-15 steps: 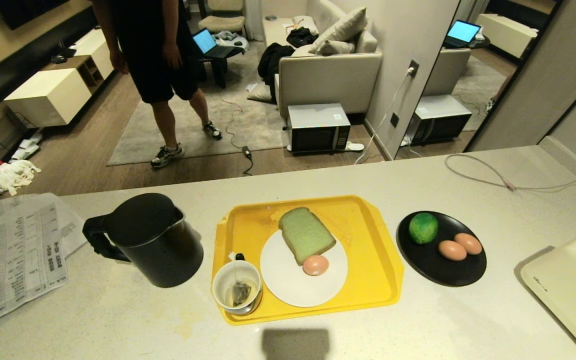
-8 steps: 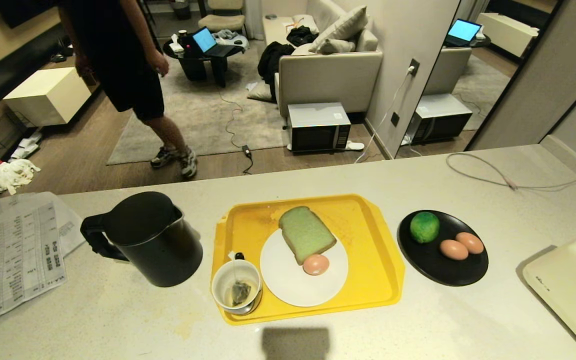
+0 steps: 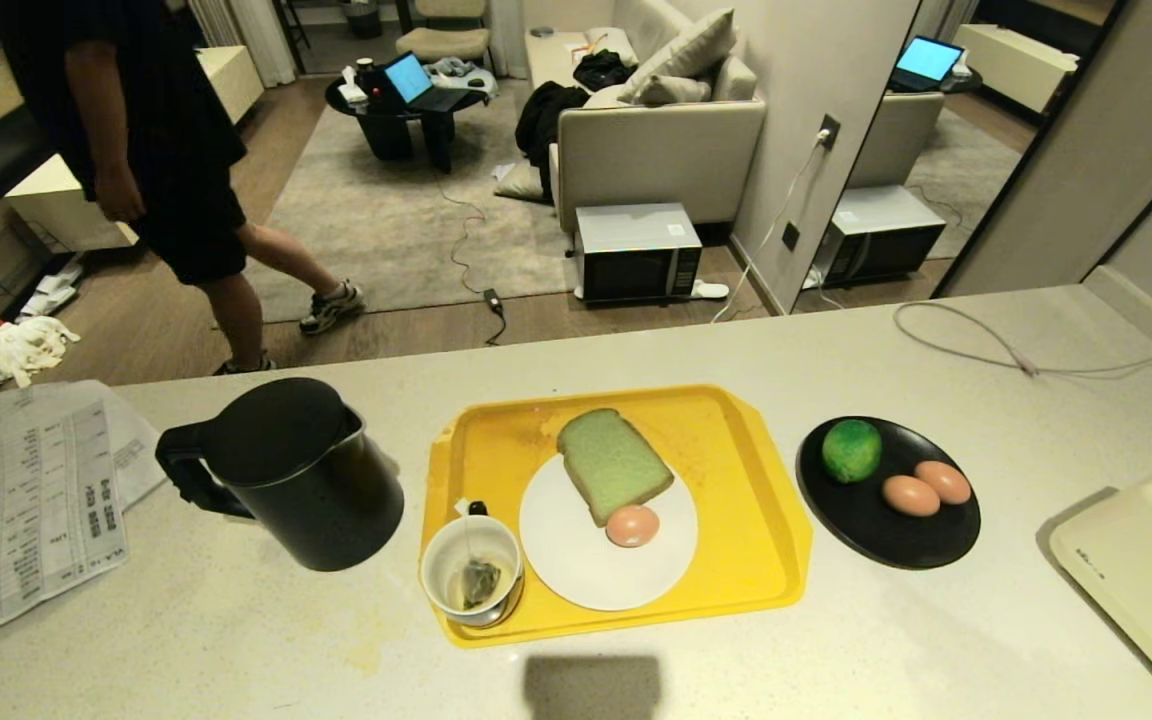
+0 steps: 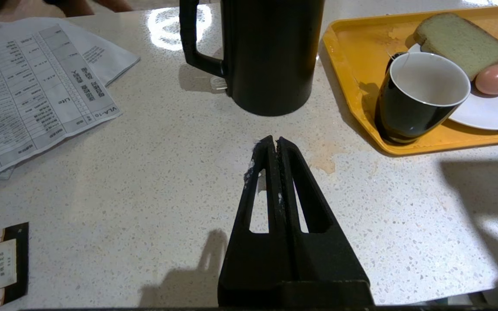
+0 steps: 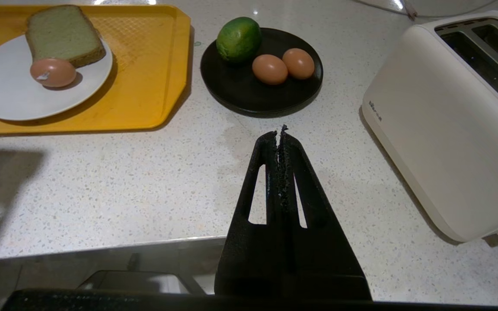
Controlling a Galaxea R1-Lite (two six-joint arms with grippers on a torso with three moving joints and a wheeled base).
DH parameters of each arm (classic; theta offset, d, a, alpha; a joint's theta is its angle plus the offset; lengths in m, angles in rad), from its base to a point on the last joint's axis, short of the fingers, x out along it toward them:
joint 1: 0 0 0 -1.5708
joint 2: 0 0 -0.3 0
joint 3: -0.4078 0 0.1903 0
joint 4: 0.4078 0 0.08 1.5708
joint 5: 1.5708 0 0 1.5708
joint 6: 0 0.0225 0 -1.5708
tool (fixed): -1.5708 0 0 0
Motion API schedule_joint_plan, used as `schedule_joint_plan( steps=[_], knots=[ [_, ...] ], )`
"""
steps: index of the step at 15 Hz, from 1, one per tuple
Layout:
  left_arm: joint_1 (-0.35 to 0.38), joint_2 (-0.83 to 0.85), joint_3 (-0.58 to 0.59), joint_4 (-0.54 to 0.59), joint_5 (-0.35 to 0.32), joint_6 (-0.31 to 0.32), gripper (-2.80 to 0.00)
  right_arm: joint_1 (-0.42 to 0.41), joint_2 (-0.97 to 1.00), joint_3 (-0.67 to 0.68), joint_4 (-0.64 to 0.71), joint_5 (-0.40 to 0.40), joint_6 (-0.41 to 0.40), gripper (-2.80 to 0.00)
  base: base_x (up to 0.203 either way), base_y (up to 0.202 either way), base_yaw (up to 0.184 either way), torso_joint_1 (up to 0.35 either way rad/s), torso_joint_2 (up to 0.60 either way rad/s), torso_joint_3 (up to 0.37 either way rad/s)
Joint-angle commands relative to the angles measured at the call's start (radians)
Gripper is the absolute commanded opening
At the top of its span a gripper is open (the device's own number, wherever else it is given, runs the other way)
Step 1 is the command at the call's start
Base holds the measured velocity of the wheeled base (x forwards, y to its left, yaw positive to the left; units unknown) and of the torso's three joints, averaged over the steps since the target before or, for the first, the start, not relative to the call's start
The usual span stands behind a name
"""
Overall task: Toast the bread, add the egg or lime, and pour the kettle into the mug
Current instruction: Pick up the kettle
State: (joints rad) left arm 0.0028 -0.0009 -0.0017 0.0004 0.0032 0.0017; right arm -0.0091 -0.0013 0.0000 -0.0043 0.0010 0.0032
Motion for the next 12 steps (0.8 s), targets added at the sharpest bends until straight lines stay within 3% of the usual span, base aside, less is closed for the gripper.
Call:
schedule_joint_plan(
  steps=[1,12],
  knots=[
    [0.000,-0.001,0.000,0.001,0.000,0.000,-2.80,0.000,0.001,0.002,0.000,0.000,0.000,-2.80,0.000,0.000,0.000,-0.066,0.15,0.071],
    [0.000,-0.001,0.002,0.000,0.000,0.000,-2.80,0.000,0.001,0.002,0.000,-0.001,0.000,-2.80,0.000,0.000,0.000,-0.068,0.13,0.065]
  ],
)
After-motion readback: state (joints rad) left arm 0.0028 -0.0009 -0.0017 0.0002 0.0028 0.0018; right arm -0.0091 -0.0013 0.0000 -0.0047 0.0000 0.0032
